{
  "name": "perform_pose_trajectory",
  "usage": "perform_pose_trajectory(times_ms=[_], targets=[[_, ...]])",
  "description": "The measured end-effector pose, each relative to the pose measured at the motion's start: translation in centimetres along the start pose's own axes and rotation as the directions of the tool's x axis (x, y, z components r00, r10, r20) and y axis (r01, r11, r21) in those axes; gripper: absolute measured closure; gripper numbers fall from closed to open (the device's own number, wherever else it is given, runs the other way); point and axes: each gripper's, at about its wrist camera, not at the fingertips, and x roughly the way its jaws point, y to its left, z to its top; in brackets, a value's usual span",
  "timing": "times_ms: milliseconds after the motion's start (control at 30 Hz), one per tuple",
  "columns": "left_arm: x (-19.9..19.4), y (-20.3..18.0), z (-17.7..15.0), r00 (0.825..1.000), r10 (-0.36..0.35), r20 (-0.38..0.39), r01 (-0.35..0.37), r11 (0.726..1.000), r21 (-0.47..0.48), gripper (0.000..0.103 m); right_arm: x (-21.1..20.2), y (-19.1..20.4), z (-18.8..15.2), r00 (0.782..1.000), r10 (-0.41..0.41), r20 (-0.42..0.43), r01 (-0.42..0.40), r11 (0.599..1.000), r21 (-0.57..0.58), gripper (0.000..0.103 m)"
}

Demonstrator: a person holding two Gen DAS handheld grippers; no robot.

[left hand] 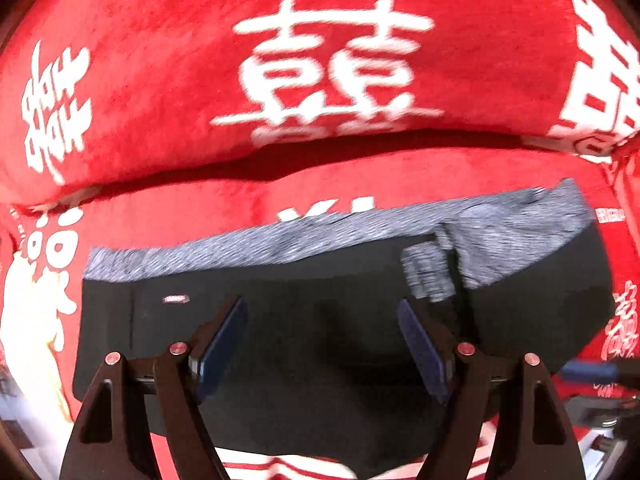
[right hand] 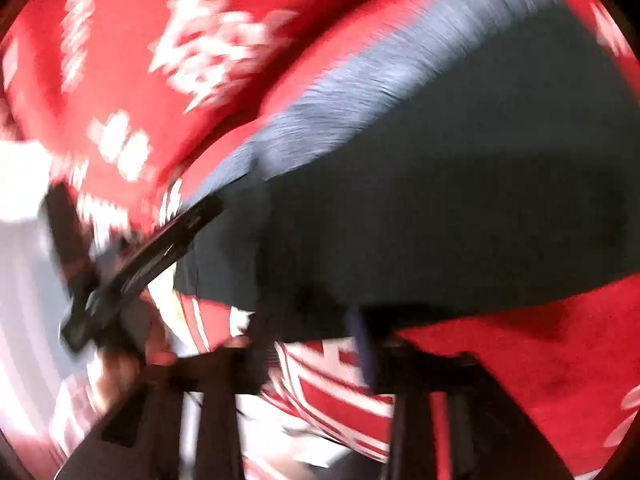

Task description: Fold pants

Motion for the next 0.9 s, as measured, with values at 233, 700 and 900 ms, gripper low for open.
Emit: perform_pose_trajectory(times_ms=[233,700,900], targets=[[-0.9,-6.2,2.4,0.996,-0.080,0.032,0.077,0.994,0.073,0.024,-9.5,-7.8,4.3,0.926,-0.256,0.277,0.221,0.963,0.154,0.043],[5.0,-6.3,-1.8,0.990,-0.070,-0.124,0.074,0.997,0.034,0.010,-4.0,-10.9,4.9,0.954,-0.287,0.082,0.271,0.948,0.167,0.060],[1.8,-4.3,-3.5,0.995,-0.014,-0.098,0.016,1.000,0.020,0.010,-4.9,-8.3,3.0,0.918,-0.384,0.101,0.373,0.921,0.113,0.047]])
